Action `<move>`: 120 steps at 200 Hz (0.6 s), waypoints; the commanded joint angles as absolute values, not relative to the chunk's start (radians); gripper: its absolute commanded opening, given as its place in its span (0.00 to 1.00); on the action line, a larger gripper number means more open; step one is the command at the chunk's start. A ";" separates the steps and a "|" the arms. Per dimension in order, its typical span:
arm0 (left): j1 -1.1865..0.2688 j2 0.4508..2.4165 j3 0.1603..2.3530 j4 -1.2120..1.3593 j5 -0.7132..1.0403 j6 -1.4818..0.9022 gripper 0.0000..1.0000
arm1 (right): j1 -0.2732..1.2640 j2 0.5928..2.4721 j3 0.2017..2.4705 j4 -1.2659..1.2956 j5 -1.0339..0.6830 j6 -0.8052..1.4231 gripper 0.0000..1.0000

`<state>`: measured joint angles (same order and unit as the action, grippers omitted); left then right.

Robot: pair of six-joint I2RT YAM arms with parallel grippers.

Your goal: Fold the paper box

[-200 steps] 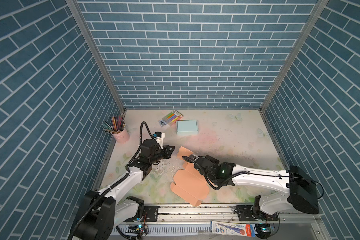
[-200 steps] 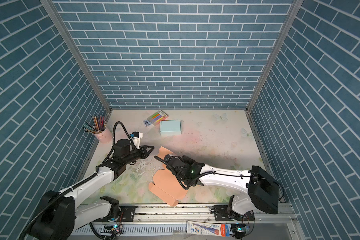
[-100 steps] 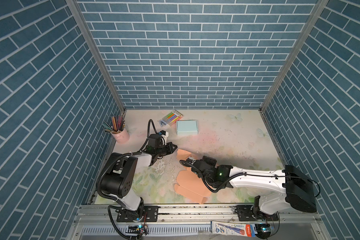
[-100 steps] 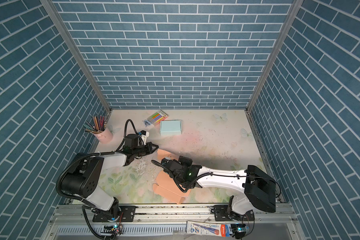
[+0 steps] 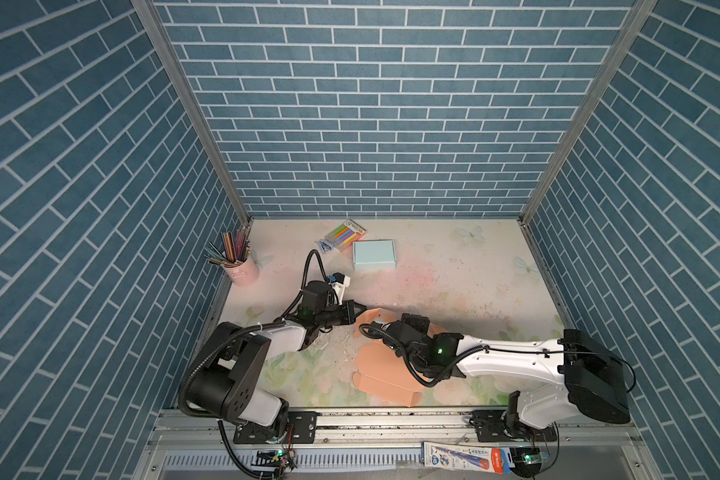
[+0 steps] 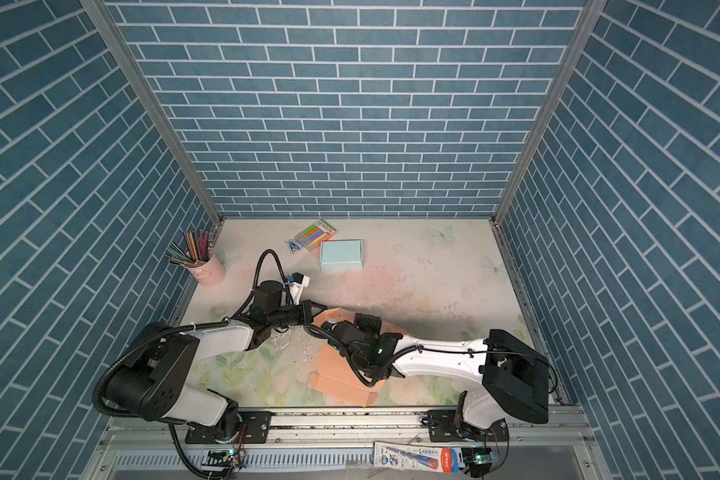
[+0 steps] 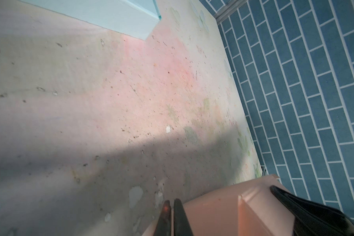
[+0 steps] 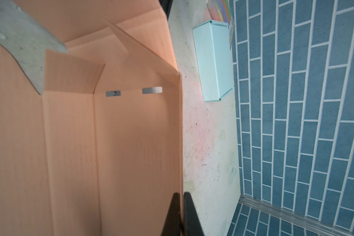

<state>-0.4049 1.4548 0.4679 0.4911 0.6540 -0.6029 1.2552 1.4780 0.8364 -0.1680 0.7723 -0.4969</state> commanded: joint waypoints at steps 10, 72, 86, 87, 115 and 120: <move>-0.446 1.373 0.415 0.489 0.617 -0.611 0.10 | 1.249 1.487 0.819 -0.123 0.796 -0.542 0.00; -0.504 1.294 0.271 0.606 0.583 -0.600 0.16 | 1.253 1.457 0.782 -0.083 0.764 -0.586 0.00; -0.515 1.288 0.245 0.645 0.587 -0.596 0.21 | 1.261 1.457 0.771 -0.069 0.772 -0.603 0.00; -0.516 1.288 0.243 0.648 0.587 -0.595 0.21 | 1.261 1.457 0.770 -0.068 0.772 -0.604 0.00; -0.547 1.285 0.230 0.678 0.564 -0.555 0.32 | 1.270 1.450 0.752 -0.044 0.762 -0.624 0.00; -0.549 1.286 0.232 0.684 0.563 -0.549 0.34 | 1.273 1.450 0.751 -0.044 0.759 -0.625 0.00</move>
